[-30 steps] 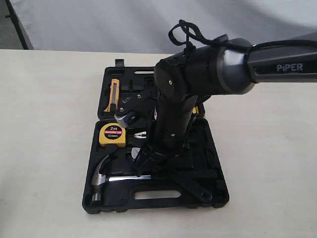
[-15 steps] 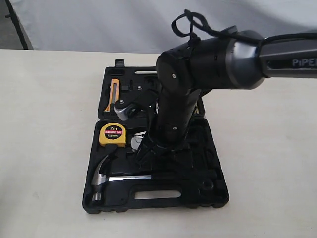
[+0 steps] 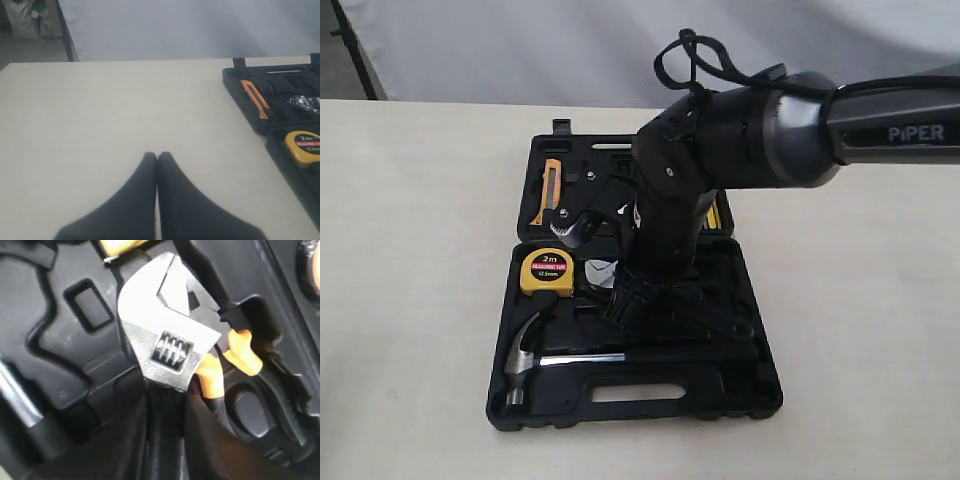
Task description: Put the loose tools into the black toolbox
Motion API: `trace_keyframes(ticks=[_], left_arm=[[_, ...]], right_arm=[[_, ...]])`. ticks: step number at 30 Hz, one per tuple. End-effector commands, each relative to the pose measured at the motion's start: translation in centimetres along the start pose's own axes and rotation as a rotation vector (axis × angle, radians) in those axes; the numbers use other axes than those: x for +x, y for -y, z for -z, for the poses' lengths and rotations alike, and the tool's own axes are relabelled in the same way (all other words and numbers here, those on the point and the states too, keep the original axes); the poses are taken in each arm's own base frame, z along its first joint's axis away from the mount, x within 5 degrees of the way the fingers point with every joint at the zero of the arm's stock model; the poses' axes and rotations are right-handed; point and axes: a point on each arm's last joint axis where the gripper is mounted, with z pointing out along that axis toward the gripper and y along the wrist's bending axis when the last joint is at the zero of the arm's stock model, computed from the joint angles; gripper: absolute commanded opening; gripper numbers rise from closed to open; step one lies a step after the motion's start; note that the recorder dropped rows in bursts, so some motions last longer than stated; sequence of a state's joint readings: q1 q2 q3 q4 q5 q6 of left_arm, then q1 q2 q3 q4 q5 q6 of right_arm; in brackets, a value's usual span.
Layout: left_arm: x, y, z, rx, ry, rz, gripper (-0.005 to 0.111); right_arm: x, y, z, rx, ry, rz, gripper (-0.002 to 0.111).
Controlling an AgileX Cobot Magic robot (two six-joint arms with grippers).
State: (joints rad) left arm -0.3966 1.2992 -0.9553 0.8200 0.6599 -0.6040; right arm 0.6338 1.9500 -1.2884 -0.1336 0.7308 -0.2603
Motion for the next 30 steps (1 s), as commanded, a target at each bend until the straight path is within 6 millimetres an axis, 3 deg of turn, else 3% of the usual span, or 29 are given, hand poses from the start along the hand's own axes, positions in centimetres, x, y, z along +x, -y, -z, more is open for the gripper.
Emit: trace_keyframes(ticks=[1, 9, 11, 16, 21, 30], left_arm=[[0.2, 0.0, 0.1, 0.014, 0.007, 0.022, 0.001], [0.2, 0.0, 0.1, 0.014, 0.007, 0.022, 0.001], [0.2, 0.0, 0.1, 0.014, 0.007, 0.022, 0.001], [0.2, 0.0, 0.1, 0.014, 0.007, 0.022, 0.001], [0.2, 0.0, 0.1, 0.014, 0.007, 0.022, 0.001], [0.2, 0.0, 0.1, 0.014, 0.007, 0.022, 0.001]], right_arm=[[-0.1, 0.2, -1.1, 0.014, 0.0, 0.027, 0.004], [0.2, -0.1, -1.5, -0.012, -0.033, 0.008, 0.042], [0.1, -0.2, -1.1, -0.02, -0.021, -0.007, 0.047], [-0.2, 0.1, 1.5, -0.017, 0.039, -0.094, 0.047], [0.5, 2.0, 4.0, -0.008, 0.092, -0.257, 0.047], [0.6, 0.3, 0.5, -0.057, -0.034, -0.242, 0.047]])
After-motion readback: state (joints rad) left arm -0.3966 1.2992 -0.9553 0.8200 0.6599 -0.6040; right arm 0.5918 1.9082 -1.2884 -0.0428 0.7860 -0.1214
